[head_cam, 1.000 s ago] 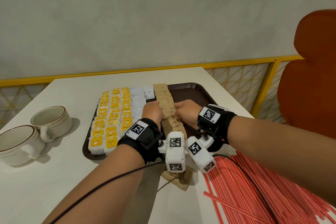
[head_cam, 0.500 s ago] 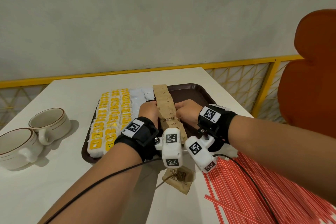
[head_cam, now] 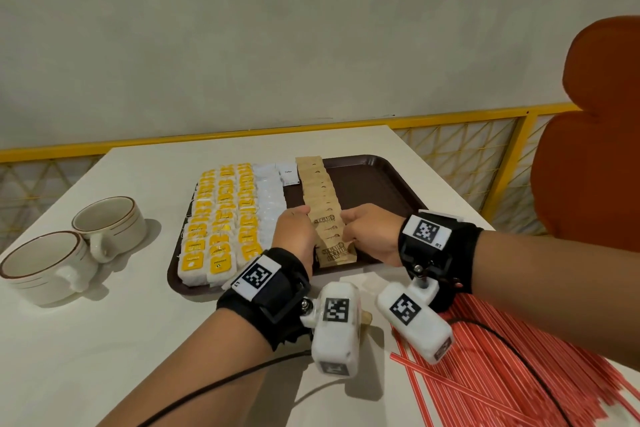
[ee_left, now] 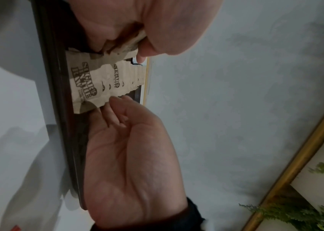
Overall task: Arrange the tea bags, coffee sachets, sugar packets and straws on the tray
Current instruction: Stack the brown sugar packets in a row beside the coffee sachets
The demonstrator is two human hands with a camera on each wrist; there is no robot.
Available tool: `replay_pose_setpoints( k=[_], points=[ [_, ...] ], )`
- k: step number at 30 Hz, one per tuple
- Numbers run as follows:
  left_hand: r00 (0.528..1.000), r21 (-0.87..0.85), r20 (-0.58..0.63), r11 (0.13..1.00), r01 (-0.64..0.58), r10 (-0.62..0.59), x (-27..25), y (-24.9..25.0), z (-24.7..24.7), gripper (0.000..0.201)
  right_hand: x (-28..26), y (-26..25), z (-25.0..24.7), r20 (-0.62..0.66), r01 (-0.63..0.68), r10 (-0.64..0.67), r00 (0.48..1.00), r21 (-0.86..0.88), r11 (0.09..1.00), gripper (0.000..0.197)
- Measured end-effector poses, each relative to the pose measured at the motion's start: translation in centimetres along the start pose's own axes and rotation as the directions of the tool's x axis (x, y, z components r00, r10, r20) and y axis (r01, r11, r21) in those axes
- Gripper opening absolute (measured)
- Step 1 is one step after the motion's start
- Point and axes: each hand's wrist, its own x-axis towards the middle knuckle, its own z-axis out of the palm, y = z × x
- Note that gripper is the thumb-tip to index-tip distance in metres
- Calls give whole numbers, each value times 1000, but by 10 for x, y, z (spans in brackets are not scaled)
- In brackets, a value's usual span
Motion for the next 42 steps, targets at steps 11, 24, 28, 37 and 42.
replay_pose_setpoints(
  k=[11,24,28,37,42],
  points=[
    [1000,29,8,999,-14,14,9,-3,3,38,29,15,9,-60,-39,50,997,176,984,63],
    [998,13,-5,998,-65,65,4,4,4,39,10,1,0,-88,11,2,996,138,990,52],
    [998,-28,33,998,-56,57,-10,4,-4,42,-18,-4,-8,-67,-3,16,998,195,981,48],
    [998,-68,65,998,-8,12,-25,-8,-16,38,-29,5,-9,14,-39,39,999,12,999,29],
    [998,-52,58,999,-8,11,-26,-8,-17,41,-27,0,-7,31,-24,32,999,-224,974,41]
  ],
)
